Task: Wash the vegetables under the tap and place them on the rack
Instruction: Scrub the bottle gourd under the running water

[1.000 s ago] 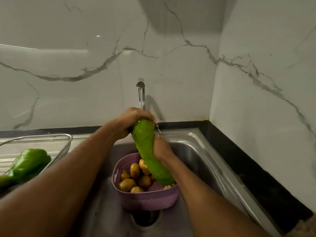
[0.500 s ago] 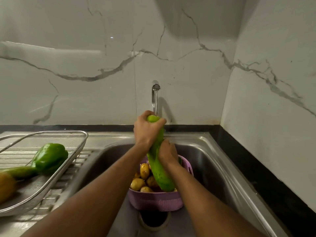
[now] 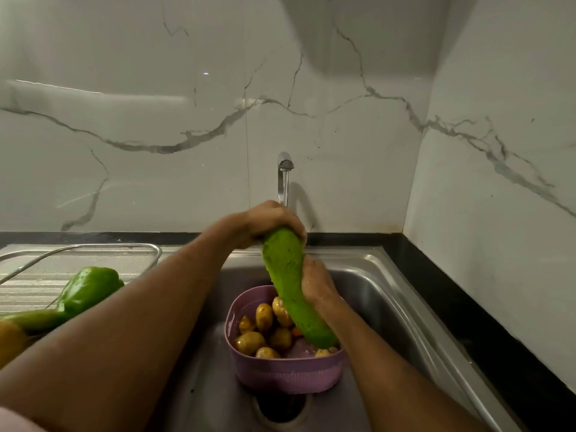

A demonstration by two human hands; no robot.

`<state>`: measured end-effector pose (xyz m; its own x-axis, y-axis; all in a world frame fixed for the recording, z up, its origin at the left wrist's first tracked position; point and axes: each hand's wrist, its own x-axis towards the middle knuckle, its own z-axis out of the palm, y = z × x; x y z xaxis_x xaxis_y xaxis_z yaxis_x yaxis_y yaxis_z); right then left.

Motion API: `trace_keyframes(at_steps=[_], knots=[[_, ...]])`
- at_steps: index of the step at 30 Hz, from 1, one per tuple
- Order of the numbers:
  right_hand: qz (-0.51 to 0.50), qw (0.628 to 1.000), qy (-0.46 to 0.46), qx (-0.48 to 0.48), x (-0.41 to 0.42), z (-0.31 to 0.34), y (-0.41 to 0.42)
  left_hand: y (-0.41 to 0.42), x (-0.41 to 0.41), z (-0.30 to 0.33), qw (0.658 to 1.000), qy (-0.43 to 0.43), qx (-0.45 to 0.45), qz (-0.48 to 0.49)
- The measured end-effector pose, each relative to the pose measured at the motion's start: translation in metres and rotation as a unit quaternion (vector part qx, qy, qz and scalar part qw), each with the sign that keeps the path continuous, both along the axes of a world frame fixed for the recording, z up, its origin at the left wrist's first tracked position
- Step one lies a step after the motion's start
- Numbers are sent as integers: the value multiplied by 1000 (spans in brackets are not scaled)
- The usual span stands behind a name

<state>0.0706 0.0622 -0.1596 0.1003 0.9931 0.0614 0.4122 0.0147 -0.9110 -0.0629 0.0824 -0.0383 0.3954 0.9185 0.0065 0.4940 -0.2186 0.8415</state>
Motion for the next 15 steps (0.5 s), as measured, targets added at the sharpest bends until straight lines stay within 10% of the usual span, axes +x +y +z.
trace_keyframes(at_steps=[6,15], knots=[[-22,992,118,-49,-12,-29,31,-12,6,-26,936,-337,-99,12],[-94,978,176,-66,-29,-9,-3,-38,30,-89,934,-198,190,230]])
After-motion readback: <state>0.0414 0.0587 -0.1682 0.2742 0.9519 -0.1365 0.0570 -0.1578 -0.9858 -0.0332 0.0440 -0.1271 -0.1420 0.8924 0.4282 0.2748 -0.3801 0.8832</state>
